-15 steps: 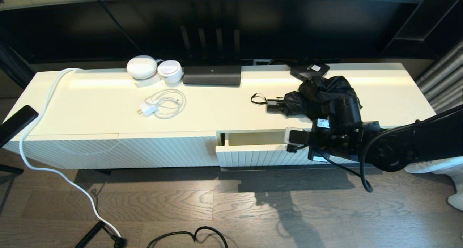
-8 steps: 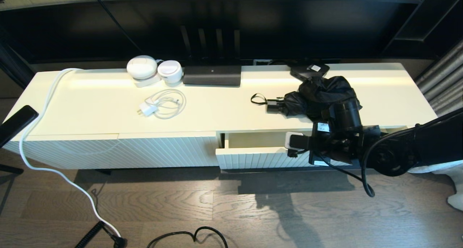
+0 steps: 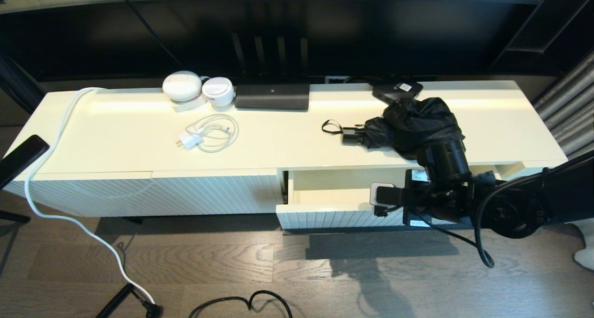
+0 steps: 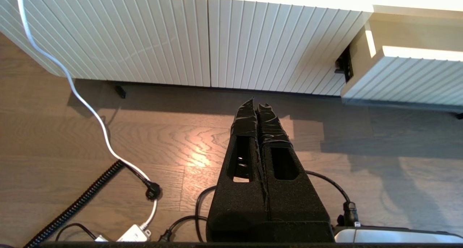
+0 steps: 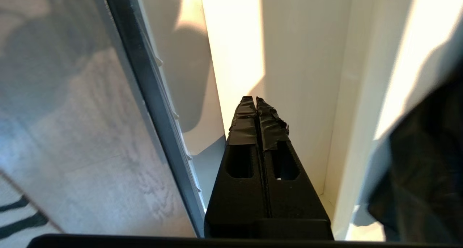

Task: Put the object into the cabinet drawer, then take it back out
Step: Open the drawer

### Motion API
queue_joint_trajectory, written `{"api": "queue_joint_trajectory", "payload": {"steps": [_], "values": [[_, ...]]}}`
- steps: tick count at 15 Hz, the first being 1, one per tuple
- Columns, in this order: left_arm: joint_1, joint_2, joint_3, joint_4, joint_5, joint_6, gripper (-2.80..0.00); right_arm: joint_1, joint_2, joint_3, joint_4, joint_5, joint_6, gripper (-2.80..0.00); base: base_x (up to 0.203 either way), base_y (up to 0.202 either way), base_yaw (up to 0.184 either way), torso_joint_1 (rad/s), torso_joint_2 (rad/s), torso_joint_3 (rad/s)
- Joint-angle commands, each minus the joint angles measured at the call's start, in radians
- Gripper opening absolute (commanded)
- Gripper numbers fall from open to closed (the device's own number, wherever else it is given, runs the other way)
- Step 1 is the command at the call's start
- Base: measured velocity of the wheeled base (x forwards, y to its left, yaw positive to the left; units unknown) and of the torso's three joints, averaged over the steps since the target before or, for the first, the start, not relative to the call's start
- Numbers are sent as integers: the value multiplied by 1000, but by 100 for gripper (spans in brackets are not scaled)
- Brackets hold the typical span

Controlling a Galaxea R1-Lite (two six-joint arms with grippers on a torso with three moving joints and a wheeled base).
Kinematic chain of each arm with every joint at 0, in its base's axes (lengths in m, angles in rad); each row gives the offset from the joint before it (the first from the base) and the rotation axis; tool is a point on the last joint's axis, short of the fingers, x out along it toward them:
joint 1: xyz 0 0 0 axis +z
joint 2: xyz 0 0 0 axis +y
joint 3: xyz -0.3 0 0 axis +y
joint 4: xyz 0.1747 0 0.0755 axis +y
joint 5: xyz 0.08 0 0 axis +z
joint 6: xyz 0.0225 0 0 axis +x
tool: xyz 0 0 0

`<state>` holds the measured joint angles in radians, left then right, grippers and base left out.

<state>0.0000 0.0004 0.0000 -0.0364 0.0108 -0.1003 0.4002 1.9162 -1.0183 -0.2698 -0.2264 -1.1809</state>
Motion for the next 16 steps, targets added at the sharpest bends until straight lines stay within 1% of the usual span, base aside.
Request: {"api": "queue_joint_trajectory", "payload": {"steps": [1, 8, 16], "values": [[0, 0, 0, 0, 0, -1, -280, 2, -14, 22, 7, -1, -5, -280, 0, 0, 0, 0, 0, 0], [0, 0, 0, 0, 0, -1, -280, 23, -51, 132, -1, 2, -1, -280, 0, 0, 0, 0, 0, 0], [0, 0, 0, 0, 0, -1, -280, 60, -79, 219, -9, 2, 15, -280, 0, 0, 0, 0, 0, 0]]}}
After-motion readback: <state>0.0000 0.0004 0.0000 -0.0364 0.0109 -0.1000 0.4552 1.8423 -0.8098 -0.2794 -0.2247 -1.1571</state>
